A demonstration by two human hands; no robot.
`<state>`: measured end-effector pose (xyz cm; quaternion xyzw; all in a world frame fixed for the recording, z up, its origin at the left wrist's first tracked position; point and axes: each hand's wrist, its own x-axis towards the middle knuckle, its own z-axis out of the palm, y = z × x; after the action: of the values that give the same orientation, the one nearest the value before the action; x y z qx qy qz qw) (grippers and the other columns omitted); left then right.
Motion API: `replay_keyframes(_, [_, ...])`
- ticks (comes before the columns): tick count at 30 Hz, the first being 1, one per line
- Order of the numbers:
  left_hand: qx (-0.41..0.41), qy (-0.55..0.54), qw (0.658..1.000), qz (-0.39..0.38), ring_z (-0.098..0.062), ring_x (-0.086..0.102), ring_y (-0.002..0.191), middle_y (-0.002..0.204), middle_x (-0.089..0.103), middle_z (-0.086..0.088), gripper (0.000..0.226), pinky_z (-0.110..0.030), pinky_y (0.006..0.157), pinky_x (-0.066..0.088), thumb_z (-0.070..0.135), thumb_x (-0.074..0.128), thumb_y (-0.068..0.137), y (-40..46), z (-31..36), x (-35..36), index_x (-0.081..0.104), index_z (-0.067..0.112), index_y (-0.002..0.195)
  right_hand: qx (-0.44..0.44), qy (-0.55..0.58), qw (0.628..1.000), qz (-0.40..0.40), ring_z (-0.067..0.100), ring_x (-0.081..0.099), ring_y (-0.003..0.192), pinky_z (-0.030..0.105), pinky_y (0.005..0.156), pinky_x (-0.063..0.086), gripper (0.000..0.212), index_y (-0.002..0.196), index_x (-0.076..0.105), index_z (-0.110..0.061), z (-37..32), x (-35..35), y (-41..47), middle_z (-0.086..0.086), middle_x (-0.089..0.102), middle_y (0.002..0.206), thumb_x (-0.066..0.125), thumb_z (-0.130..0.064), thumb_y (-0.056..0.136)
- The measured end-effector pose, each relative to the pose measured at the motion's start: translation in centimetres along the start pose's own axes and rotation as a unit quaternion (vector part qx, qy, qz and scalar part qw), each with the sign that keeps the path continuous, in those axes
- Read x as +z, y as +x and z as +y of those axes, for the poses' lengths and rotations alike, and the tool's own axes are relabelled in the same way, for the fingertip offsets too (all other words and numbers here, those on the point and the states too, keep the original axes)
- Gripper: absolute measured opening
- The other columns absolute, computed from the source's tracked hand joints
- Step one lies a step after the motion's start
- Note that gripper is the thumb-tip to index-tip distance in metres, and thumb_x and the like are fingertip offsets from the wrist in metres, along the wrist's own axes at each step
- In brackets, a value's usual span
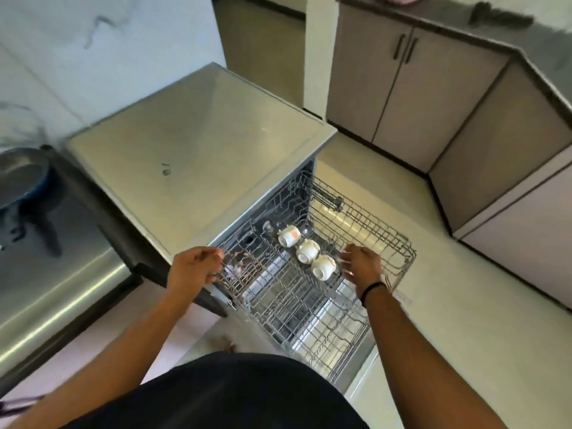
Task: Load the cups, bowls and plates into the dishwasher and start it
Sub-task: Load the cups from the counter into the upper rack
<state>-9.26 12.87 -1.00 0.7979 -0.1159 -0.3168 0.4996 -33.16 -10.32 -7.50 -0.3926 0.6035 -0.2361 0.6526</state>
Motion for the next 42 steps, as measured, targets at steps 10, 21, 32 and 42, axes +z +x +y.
replay_keyframes(10, [-0.012,-0.155,0.976,0.150,-0.022,0.071,0.083,0.091,0.077,-0.010,0.008,-0.033,0.072,0.059,0.018,0.072,0.092,-2.1,-1.3,-15.8,0.076,0.012,0.096,-0.113,-0.091,0.984,-0.108,0.027,0.057,0.062,0.031,0.058,0.046,0.024,0.076,0.063,-0.009,-4.4,15.9,-5.4,0.011,0.067,0.072,0.059,-0.015,0.099])
replay_keyframes(21, [-0.047,-0.270,0.909,0.313,-0.021,0.066,0.080,0.089,0.072,-0.014,0.015,-0.029,0.065,0.054,0.014,0.070,0.093,-9.5,-12.9,-36.0,0.074,0.001,0.100,-0.183,-0.218,0.904,-0.319,0.019,0.062,0.068,0.029,0.065,0.050,0.013,0.085,0.066,-0.015,2.7,42.1,-22.4,0.007,0.070,0.083,0.061,-0.018,0.097])
replay_keyframes(32, [-0.100,-0.346,0.814,0.455,-0.020,0.069,0.082,0.094,0.075,-0.016,0.008,-0.031,0.069,0.054,0.016,0.068,0.094,-15.0,-21.2,-44.0,0.074,0.011,0.092,-0.204,-0.403,0.748,-0.487,0.018,0.063,0.073,0.031,0.062,0.049,0.013,0.090,0.068,-0.015,13.9,55.1,-35.5,0.008,0.070,0.086,0.061,-0.022,0.098])
replay_keyframes(42, [-0.104,-0.384,0.800,0.449,-0.016,0.066,0.075,0.094,0.075,-0.008,0.022,-0.031,0.068,0.054,0.021,0.068,0.094,-12.1,-20.8,-46.7,0.061,0.019,0.115,-0.298,-0.451,0.644,-0.542,0.018,0.064,0.077,0.040,0.072,0.056,0.010,0.089,0.063,-0.025,18.6,62.4,-44.0,0.003,0.070,0.088,0.066,-0.033,0.094])
